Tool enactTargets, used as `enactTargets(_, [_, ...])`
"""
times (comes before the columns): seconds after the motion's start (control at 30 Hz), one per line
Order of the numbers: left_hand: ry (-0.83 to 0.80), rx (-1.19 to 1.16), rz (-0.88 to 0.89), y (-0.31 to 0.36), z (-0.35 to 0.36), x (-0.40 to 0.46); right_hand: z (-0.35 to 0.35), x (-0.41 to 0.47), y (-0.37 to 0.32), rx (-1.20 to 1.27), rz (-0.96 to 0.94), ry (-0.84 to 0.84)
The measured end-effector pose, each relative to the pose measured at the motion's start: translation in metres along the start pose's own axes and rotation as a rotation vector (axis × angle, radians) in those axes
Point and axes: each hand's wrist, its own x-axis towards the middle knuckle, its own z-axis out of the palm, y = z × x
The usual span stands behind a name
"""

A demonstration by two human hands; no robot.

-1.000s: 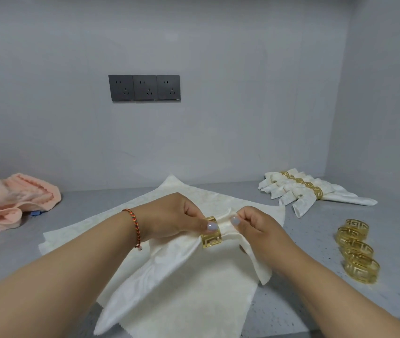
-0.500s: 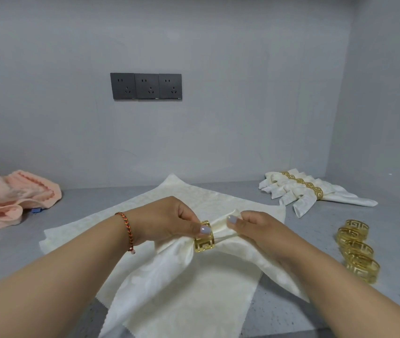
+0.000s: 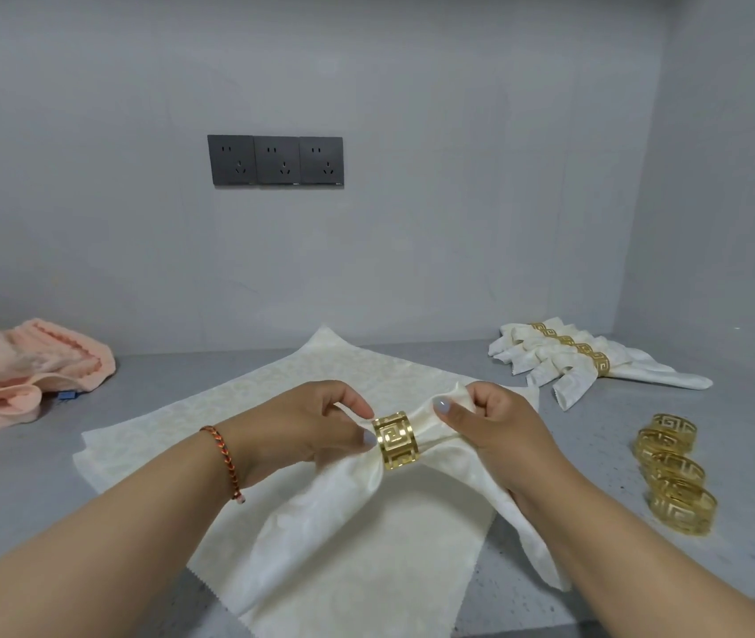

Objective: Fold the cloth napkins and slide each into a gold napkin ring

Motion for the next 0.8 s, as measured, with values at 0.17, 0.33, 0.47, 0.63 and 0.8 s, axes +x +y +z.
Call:
enactTargets(0.17, [0.082,0.024,0.088,-0.001,0.007,0.000,0.000,0.001,0.004,0.014,0.000,0.084])
enactTargets(0.33, [0.060,-0.115,0.156,0.000,0.008,-0.005,0.004,-0.001,0.003,0.011,-0.007,0.129])
enactTargets(0.47, [0.138,-0.057,0.233,-0.002,0.009,-0.004,0.002,-0.010,0.000,0.015,-0.068,0.001])
enactTargets(0.63, [0.145,-0.081,0.215,0.000,0.010,-0.008,0.005,-0.011,-0.004,0.103,-0.039,-0.089])
enactTargets(0.8, [0.209,-0.074,0.172,0.005,0.011,-0.013,0.002,-0.010,-0.013,0.091,0.024,-0.119])
